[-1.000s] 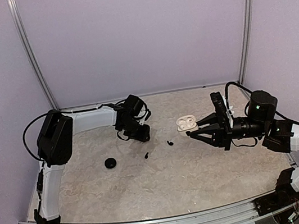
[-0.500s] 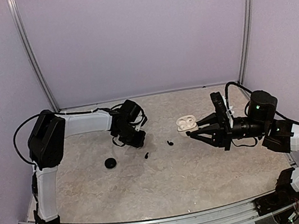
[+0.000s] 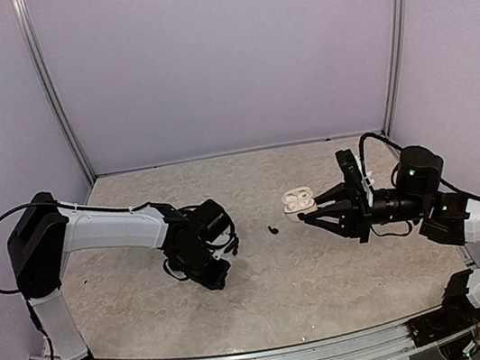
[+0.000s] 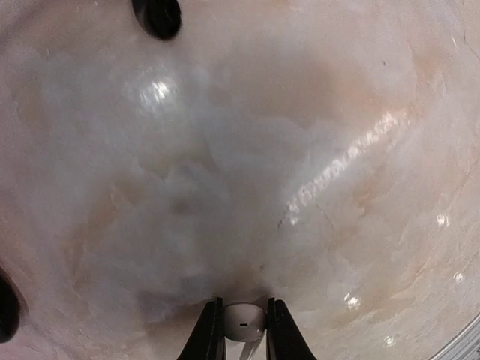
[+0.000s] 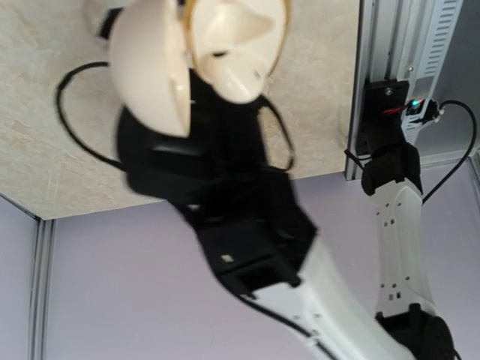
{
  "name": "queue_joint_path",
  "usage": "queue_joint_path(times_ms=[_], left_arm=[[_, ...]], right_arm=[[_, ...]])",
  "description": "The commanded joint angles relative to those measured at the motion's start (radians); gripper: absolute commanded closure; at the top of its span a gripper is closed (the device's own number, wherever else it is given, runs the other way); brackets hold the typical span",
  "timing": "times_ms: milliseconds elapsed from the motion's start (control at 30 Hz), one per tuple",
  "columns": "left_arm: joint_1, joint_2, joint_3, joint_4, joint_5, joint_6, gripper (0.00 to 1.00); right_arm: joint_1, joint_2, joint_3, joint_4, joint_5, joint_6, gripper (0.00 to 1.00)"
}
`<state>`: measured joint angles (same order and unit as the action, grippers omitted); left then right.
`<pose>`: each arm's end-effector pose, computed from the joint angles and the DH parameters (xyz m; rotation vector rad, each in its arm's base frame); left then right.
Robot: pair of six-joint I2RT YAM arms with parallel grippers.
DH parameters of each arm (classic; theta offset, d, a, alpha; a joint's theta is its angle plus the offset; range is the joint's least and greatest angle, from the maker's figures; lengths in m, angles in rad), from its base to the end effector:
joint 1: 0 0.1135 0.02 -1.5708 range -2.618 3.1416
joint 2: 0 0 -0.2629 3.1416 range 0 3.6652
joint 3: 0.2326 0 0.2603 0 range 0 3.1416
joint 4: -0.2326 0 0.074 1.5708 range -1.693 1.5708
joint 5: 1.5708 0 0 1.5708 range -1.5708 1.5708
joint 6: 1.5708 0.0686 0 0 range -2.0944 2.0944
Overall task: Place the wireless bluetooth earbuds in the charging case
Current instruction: Move the right earbud to the center of the board.
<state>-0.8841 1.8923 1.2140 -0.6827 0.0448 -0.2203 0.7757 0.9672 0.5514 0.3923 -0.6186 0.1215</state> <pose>0.2307 -0.2863 0.1113 0.9771 2.8135 -0.2213 0.1553 0.2081 0.2795 -1.0142 1.3921 1.1699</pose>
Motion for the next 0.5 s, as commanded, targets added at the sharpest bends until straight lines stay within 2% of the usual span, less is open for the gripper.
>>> queue_joint_path(times_ms=[0, 267, 467], left_arm=[[-0.048, -0.076, -0.104, -0.077, 0.033, -0.091, 0.88], [-0.17, -0.134, -0.187, -0.161, 0.002, -0.146, 0.82], [-0.18, -0.129, -0.17, -0.203, -0.016, -0.132, 0.71]], right_arm=[[-0.01, 0.011, -0.006, 0.042, -0.02, 0.008, 1.0], [-0.009, 0.021, 0.009, 0.036, -0.032, 0.003, 1.0], [-0.009, 0.022, 0.01, 0.037, -0.033, 0.005, 1.0]])
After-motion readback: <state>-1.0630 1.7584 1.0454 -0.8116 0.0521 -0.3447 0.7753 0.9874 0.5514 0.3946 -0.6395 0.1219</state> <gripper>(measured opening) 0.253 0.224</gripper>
